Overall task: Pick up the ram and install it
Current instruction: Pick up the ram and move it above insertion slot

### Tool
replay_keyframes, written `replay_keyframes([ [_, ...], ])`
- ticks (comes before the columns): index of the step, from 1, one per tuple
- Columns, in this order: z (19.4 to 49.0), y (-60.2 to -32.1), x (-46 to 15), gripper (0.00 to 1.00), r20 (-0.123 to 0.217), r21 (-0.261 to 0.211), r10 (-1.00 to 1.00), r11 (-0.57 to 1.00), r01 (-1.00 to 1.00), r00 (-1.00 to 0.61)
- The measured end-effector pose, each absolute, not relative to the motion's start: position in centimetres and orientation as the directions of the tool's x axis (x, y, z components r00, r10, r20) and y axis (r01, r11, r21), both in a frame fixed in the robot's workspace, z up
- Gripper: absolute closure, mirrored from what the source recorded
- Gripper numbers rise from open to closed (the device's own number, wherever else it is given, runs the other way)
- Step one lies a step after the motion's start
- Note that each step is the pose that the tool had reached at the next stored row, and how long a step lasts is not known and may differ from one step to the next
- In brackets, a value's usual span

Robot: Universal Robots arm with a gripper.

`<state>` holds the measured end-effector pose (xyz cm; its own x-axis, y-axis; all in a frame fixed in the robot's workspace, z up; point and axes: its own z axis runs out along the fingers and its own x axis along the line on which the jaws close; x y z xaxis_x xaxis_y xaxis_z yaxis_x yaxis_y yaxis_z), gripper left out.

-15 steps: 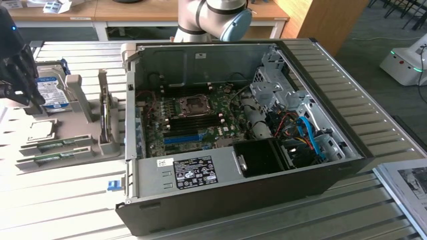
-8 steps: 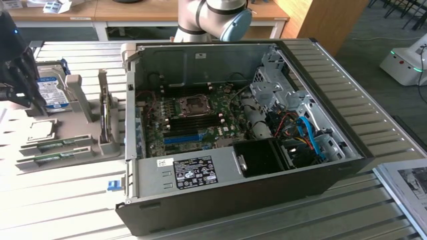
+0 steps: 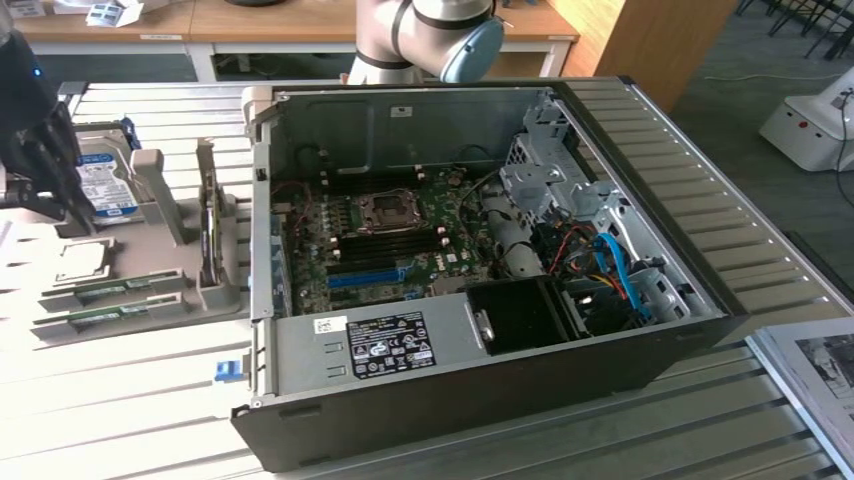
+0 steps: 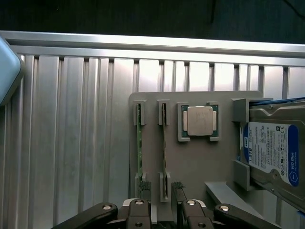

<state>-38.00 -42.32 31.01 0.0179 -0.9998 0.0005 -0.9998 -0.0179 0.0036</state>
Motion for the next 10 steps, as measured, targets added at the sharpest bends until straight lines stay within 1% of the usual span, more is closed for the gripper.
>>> replay_keyframes([
  [10,30.09,-42.32,-38.0,0.69,0.0,0.004,-1.0,-0.018,-1.0,0.018],
])
